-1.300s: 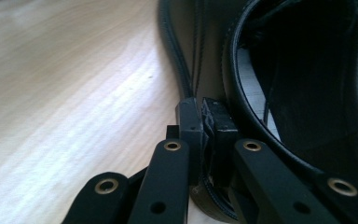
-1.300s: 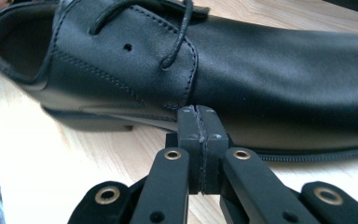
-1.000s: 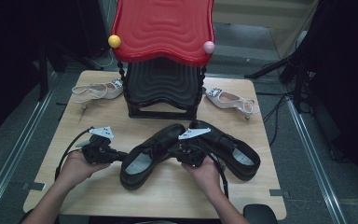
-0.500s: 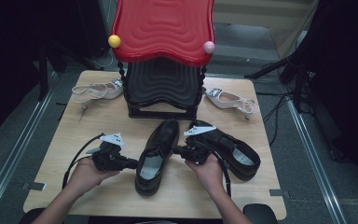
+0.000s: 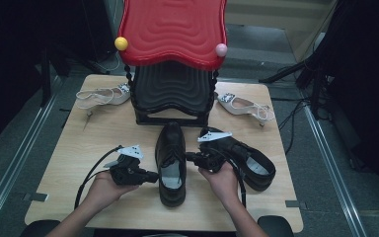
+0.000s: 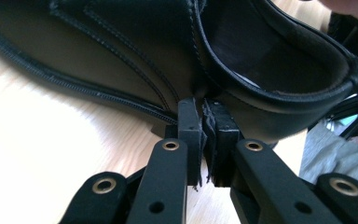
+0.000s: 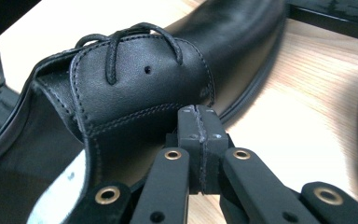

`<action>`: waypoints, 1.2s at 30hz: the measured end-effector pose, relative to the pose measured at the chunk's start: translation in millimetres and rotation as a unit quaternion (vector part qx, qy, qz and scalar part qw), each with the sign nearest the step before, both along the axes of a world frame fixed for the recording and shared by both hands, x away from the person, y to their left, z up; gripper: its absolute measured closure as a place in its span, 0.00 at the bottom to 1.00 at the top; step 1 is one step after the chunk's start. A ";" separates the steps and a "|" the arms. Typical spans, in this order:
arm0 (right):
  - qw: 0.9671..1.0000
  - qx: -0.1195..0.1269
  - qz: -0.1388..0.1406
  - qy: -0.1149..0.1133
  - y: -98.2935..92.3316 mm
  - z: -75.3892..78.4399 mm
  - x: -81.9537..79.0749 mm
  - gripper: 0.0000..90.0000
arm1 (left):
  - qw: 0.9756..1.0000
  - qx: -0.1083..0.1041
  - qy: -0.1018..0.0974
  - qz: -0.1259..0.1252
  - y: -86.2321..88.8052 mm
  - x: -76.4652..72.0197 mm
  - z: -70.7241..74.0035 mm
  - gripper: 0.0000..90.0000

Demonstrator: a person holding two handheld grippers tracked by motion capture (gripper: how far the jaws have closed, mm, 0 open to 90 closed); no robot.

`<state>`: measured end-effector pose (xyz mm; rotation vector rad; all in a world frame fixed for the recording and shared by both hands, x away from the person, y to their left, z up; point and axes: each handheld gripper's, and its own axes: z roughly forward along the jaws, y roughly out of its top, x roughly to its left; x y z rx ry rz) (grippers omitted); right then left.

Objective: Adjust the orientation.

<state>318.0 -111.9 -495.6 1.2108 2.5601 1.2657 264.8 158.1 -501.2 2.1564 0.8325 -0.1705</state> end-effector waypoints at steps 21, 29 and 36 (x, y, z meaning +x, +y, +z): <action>1.000 0.000 0.004 -0.005 -12.2 15.7 -10.8 0.85 | 0.999 0.015 -0.033 0.034 28.9 16.1 20.4 0.59; 1.000 0.021 0.002 0.008 -10.7 46.1 -26.0 0.77 | 0.999 0.020 -0.042 0.023 33.3 36.7 45.4 0.89; 0.999 0.014 0.006 0.029 0.7 50.0 -41.2 0.71 | 0.998 0.012 -0.060 0.015 32.2 60.4 67.5 1.00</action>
